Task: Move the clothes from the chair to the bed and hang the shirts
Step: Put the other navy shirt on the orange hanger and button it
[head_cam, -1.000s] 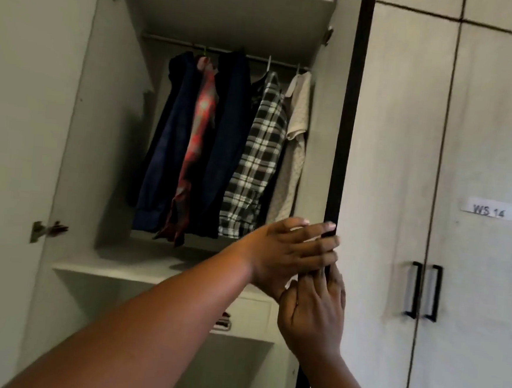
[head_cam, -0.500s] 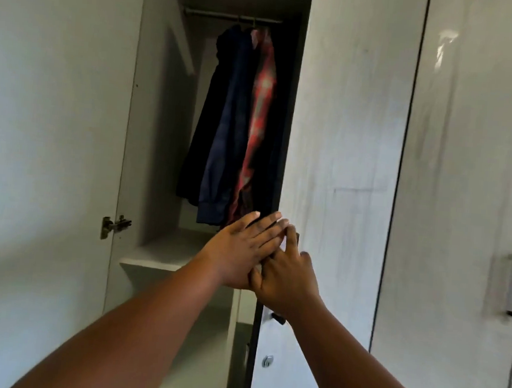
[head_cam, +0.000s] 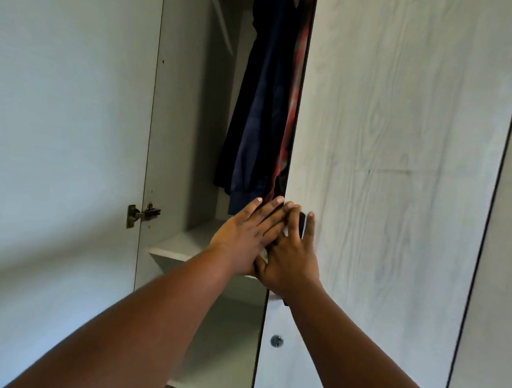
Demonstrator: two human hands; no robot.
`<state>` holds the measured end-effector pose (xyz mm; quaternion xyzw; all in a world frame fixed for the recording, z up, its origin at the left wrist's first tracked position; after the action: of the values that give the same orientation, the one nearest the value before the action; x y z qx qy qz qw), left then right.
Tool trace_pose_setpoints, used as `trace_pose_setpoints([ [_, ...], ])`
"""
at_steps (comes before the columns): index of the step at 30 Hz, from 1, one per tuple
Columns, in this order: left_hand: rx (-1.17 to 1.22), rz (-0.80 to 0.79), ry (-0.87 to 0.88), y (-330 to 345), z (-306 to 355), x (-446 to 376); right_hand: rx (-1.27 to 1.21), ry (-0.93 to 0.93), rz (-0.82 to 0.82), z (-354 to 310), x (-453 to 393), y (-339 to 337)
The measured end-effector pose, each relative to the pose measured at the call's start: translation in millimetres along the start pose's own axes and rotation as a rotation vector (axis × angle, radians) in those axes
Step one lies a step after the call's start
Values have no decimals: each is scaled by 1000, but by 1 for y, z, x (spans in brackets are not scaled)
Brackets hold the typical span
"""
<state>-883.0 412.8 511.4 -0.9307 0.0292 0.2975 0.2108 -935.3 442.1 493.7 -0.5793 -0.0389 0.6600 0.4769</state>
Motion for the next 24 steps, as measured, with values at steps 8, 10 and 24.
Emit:
trace_pose_setpoints([
  [8,-32,-161,-16,59,12,-17,-120,-44,-5,-6,-15,62],
  [10,-43,-220,-39,74,16,-12,-127,-50,-34,-8,-19,76],
  [24,117,-387,-515,82,-67,117,-478,187,-163,-60,-33,61],
])
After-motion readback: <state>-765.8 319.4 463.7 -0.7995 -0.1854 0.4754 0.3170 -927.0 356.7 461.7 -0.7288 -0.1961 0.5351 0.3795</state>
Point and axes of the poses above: each hand's wrist, its own x-axis away from the middle knuckle, its own y-axis out of the palm, z = x × y, the point moved 8 cm from there along -x, towards the middle knuckle, and after that the axes turned 6 degrees about -x, right-handed, at the moved point
